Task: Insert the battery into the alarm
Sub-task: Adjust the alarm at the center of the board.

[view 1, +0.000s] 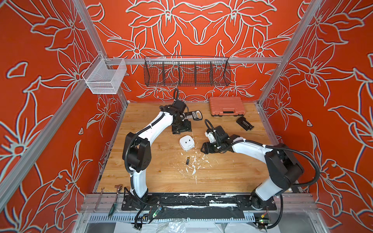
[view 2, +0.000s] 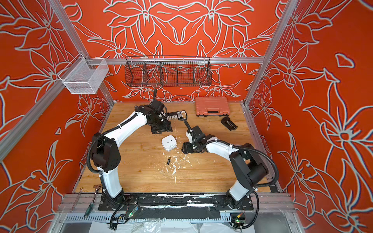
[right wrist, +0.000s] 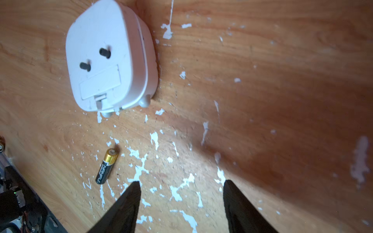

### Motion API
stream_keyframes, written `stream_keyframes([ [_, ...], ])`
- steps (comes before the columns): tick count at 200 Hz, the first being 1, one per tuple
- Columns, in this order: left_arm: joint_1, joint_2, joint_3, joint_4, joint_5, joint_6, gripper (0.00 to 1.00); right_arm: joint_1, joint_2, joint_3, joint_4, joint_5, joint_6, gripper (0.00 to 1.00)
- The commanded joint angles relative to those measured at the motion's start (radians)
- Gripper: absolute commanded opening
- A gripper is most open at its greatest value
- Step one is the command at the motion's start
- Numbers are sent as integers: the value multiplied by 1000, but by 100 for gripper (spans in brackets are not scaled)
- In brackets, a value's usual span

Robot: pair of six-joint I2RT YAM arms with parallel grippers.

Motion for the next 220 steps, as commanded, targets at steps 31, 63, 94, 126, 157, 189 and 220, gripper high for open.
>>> stream_keyframes([
  [31, 56, 57, -80, 184, 297, 186, 77, 21, 175, 195, -207, 8, -14, 63],
  [63, 66, 74, -94, 225, 336, 223, 77, 21, 221, 254, -229, -7, -10, 63],
  [94, 70, 76, -157, 246, 310, 245, 77, 21, 258, 321, -227, -50, 7, 64],
  [126, 76, 38, -214, 279, 303, 239, 77, 21, 304, 369, -207, -95, 44, 64],
  [157, 81, 1, -238, 287, 312, 229, 77, 20, 333, 411, -237, -65, 39, 64],
  [189, 82, -58, -261, 294, 304, 230, 77, 20, 331, 434, -258, -29, 26, 64],
  [220, 89, -72, -220, 279, 212, 283, 77, 22, 295, 407, -258, -20, 27, 64],
])
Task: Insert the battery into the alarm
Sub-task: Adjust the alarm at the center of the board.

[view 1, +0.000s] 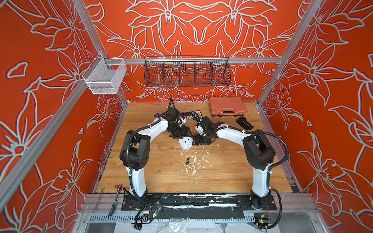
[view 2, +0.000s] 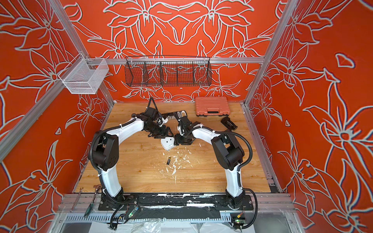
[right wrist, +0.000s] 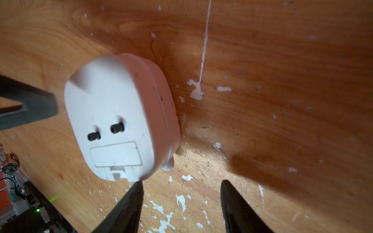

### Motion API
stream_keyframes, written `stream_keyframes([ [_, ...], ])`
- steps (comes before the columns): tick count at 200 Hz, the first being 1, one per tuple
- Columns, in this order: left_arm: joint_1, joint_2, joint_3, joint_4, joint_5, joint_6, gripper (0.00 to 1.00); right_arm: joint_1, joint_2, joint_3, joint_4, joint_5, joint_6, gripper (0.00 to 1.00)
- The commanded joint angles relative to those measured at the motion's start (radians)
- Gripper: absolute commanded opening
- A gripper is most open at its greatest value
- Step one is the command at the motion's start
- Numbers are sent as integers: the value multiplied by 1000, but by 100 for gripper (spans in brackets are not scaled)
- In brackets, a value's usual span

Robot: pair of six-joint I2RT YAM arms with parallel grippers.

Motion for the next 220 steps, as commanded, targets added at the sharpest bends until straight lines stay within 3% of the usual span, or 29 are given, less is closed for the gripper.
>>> stream_keyframes([
  [1, 13, -35, 40, -9, -61, 61, 77, 8, -21, -4, -31, 30, 3, 64],
  [44, 60, 82, 90, -37, -37, 93, 77, 9, -53, -38, -37, 39, 12, 64],
  [77, 63, 92, 37, 30, 31, 73, 77, 13, -27, -32, -35, 49, 16, 64],
  [190, 54, -125, -341, 353, 165, -105, 77, 6, 20, 76, -115, 132, -44, 64],
  [220, 51, -130, -329, 320, 141, -99, 77, 3, -11, 59, -111, 130, -36, 63],
])
